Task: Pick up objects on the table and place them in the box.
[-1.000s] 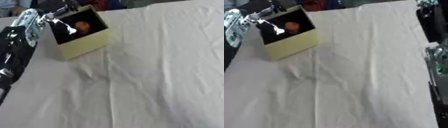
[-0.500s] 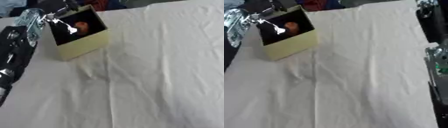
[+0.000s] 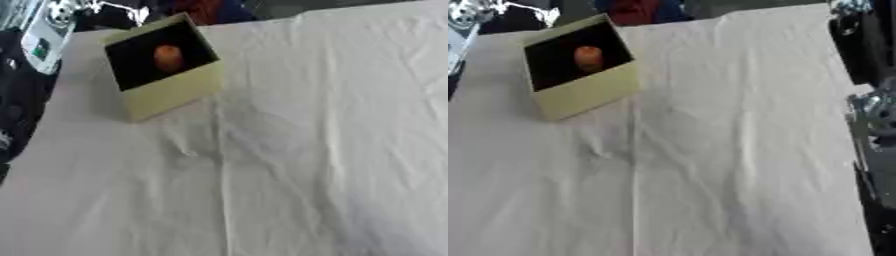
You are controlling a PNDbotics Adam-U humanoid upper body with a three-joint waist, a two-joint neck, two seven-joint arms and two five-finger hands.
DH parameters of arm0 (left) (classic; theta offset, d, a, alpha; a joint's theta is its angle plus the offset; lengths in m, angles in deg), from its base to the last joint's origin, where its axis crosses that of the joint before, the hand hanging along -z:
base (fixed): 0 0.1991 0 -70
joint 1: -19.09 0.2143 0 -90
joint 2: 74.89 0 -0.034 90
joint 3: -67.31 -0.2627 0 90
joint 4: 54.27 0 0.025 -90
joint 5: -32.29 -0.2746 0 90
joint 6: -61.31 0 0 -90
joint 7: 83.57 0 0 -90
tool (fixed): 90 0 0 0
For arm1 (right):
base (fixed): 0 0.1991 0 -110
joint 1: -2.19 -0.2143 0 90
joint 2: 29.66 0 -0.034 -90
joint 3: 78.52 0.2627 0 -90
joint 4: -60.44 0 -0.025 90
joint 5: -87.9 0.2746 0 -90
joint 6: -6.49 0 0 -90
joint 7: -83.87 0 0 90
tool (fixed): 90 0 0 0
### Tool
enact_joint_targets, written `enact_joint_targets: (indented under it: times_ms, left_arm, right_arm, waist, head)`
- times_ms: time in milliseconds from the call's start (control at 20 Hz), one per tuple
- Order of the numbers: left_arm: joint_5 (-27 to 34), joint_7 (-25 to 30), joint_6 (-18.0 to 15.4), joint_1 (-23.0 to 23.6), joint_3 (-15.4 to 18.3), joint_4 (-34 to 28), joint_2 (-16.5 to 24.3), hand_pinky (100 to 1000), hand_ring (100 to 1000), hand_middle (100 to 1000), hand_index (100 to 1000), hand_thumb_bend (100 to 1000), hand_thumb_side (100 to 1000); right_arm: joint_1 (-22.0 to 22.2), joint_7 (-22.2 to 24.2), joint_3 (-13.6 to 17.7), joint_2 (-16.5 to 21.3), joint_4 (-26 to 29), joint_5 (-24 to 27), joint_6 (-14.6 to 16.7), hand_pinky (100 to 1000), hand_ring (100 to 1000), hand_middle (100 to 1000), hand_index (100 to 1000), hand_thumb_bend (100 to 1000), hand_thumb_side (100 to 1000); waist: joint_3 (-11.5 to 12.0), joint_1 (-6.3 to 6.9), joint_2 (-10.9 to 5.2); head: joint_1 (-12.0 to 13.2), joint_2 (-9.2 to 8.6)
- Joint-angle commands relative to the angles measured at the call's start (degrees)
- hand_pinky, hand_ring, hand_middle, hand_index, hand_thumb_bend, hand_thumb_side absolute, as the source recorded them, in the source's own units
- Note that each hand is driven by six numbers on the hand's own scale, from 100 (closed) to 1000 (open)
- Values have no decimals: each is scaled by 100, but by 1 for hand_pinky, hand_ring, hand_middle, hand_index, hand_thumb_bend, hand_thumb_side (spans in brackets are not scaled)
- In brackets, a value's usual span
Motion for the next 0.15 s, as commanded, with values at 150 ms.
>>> enact_joint_targets:
  times_ms: [150]
  left_arm:
    - [730,-27,391,243,143,-1241,595,438,605,615,737,100,294]
  right_arm:
    - [-36,-35,73,44,100,-77,4,818,724,592,801,100,921]
  waist:
    - [55,-38,-195]
  head:
    - [-63,71]
